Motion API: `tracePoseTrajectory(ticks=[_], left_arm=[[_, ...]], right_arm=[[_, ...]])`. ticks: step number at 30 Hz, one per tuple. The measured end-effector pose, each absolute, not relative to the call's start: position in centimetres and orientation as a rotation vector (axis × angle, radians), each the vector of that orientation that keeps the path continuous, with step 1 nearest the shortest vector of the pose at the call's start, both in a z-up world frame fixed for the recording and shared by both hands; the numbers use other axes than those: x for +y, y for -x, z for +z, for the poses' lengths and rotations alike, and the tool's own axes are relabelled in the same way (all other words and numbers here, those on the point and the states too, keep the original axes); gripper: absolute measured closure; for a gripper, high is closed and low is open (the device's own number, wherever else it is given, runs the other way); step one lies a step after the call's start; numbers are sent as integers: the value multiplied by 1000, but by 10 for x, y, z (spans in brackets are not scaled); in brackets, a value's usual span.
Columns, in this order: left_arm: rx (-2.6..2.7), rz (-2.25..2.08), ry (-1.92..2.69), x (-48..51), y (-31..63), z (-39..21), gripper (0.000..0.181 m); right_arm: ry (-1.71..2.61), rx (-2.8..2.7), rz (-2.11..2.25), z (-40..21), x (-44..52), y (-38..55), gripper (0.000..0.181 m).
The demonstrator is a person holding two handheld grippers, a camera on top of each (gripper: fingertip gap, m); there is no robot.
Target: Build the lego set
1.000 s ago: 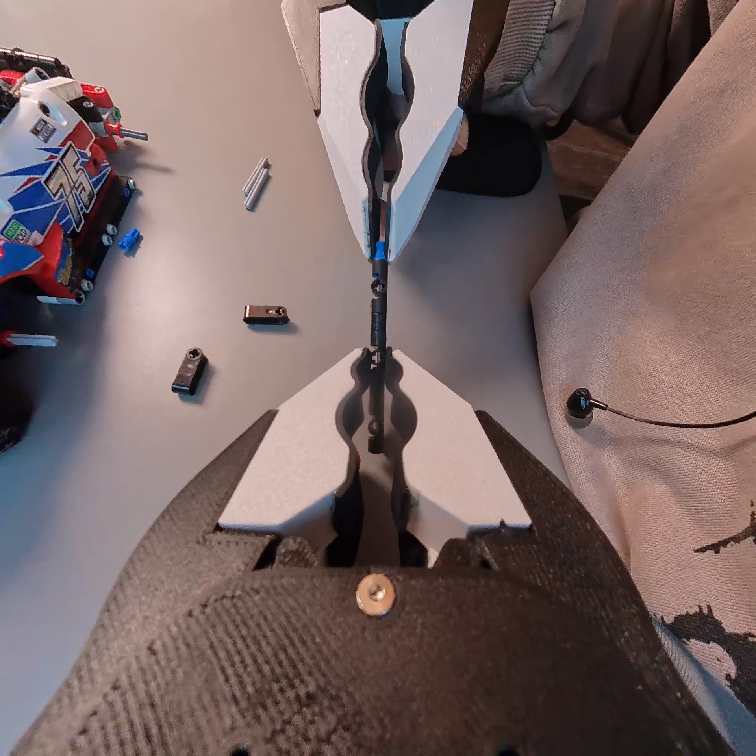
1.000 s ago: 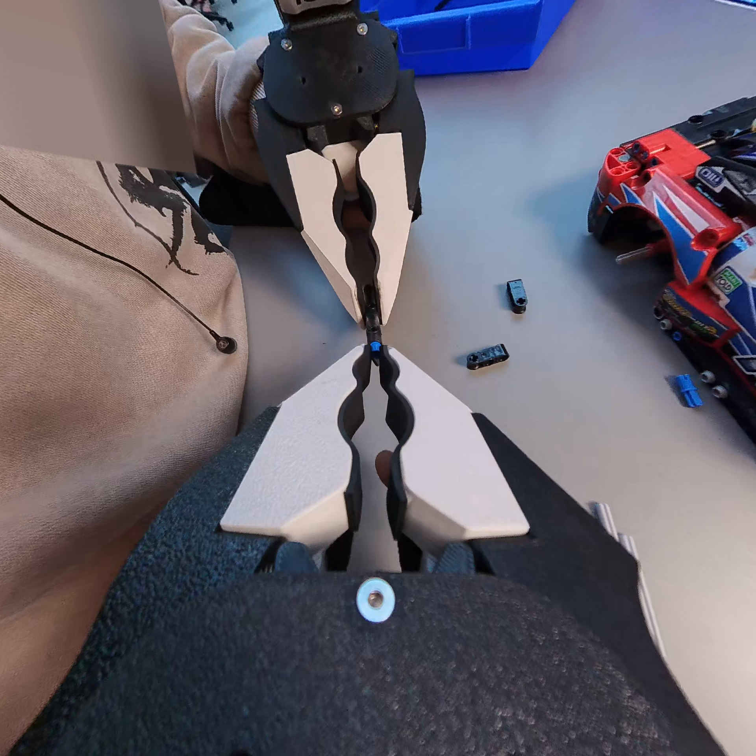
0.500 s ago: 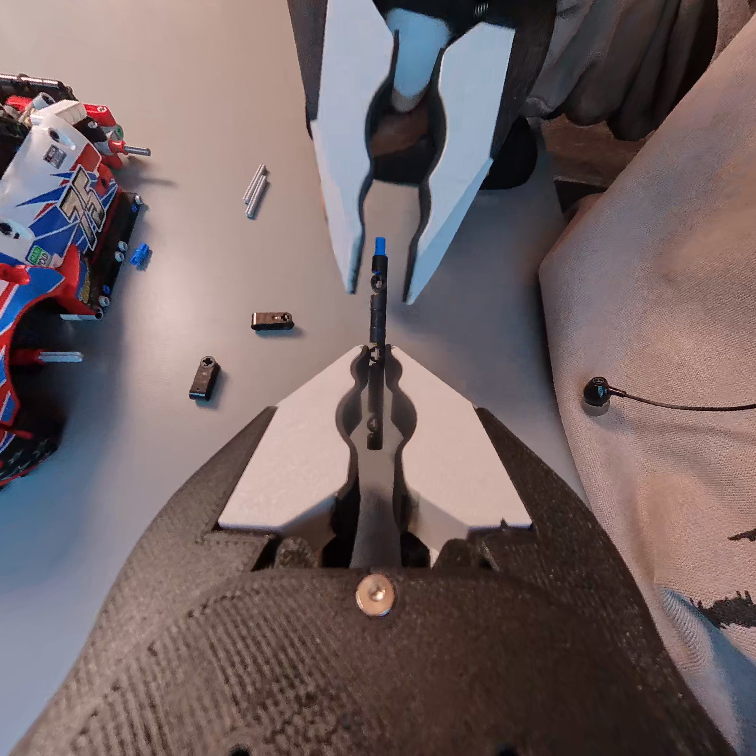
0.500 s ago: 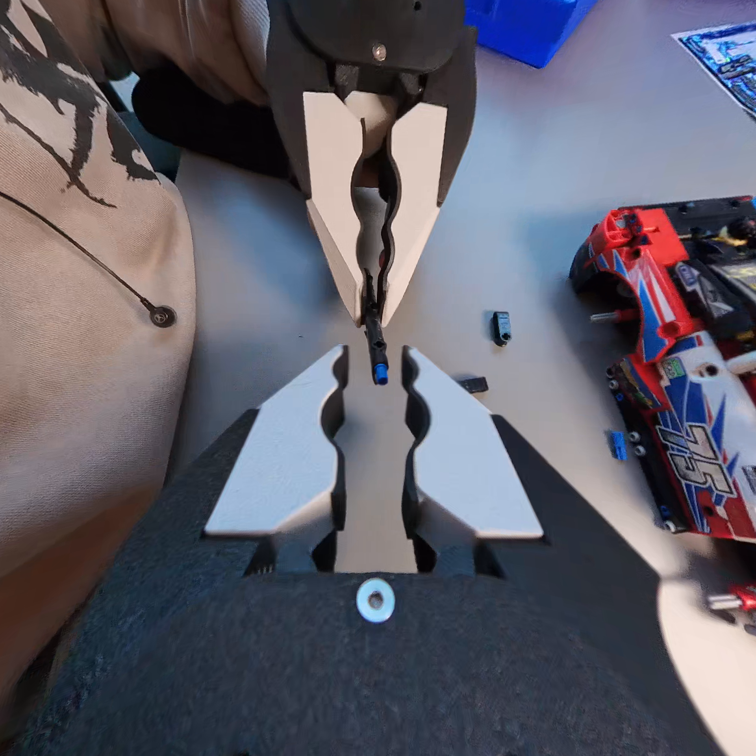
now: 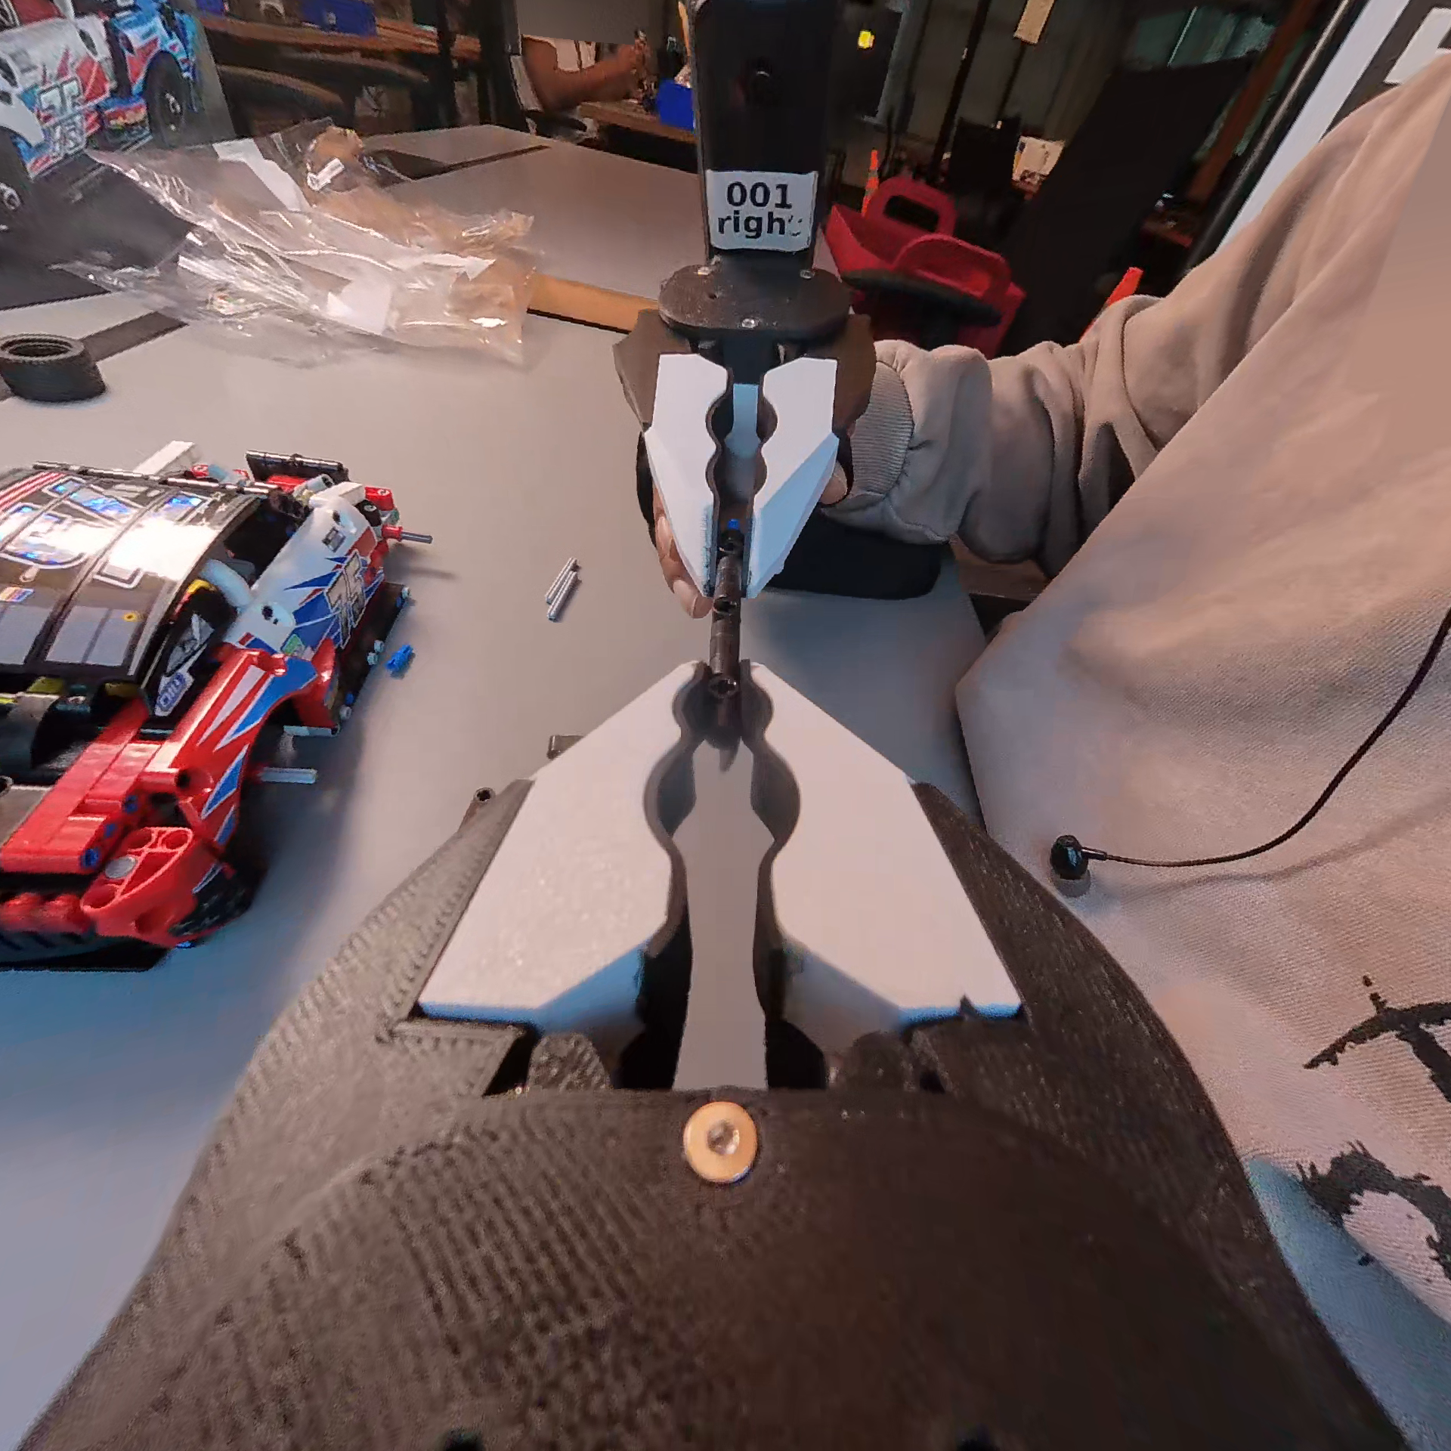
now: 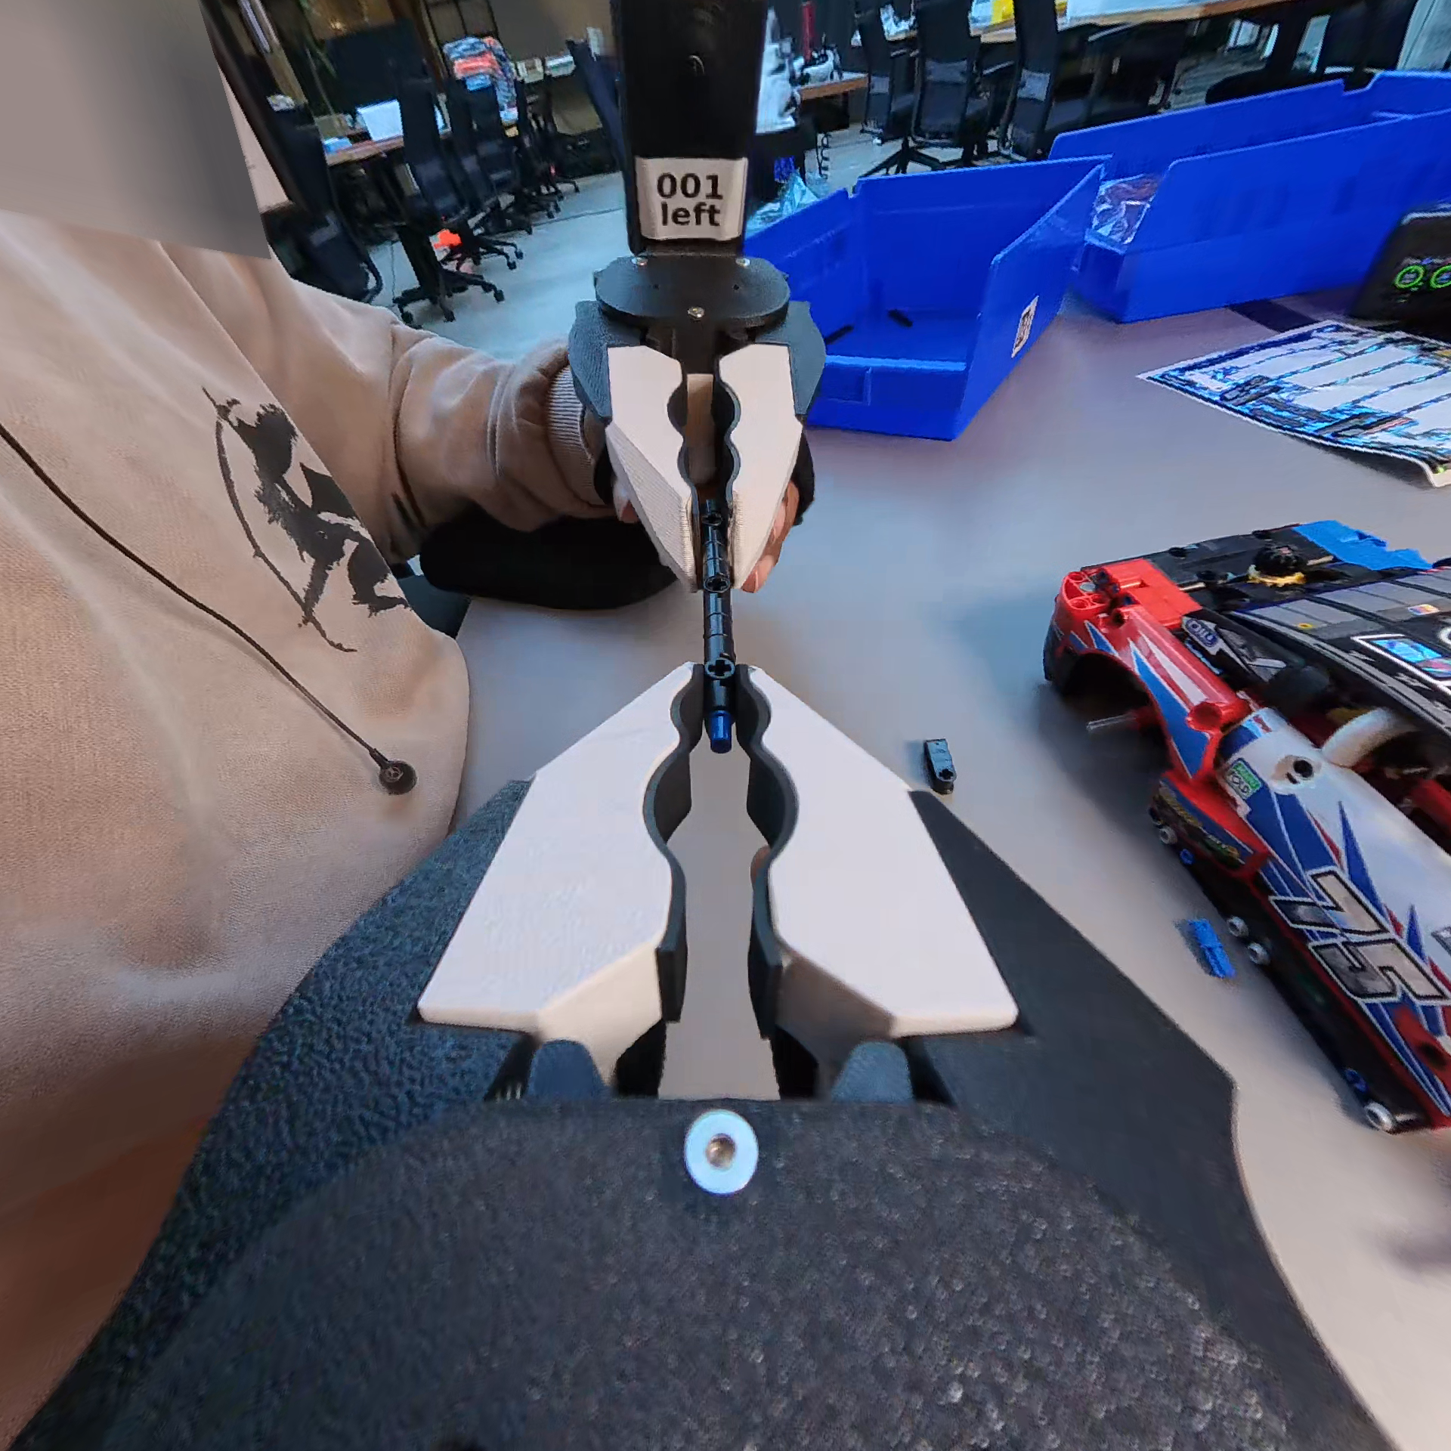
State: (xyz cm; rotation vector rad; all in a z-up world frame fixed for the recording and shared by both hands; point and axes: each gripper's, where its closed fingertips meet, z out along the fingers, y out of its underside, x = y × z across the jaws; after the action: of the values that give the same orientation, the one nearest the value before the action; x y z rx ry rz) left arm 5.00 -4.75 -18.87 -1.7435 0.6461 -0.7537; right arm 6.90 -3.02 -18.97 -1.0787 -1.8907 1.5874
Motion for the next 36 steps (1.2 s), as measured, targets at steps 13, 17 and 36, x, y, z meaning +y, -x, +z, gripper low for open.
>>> tracePoseTrajectory(ticks=[13,17,36], left_arm=[[567,-930,1647,-43,-70,-177,177],[527,-936,1634,-35,-65,-174,163],[675,-222,2146,54,-21,-252,156]], right_arm=[[958,-1828,1637,-180,-51,-58,167],[980,-1833,1593,-182,-36,-64,178],[1354,-2088,854,-270,114,-46,177]])
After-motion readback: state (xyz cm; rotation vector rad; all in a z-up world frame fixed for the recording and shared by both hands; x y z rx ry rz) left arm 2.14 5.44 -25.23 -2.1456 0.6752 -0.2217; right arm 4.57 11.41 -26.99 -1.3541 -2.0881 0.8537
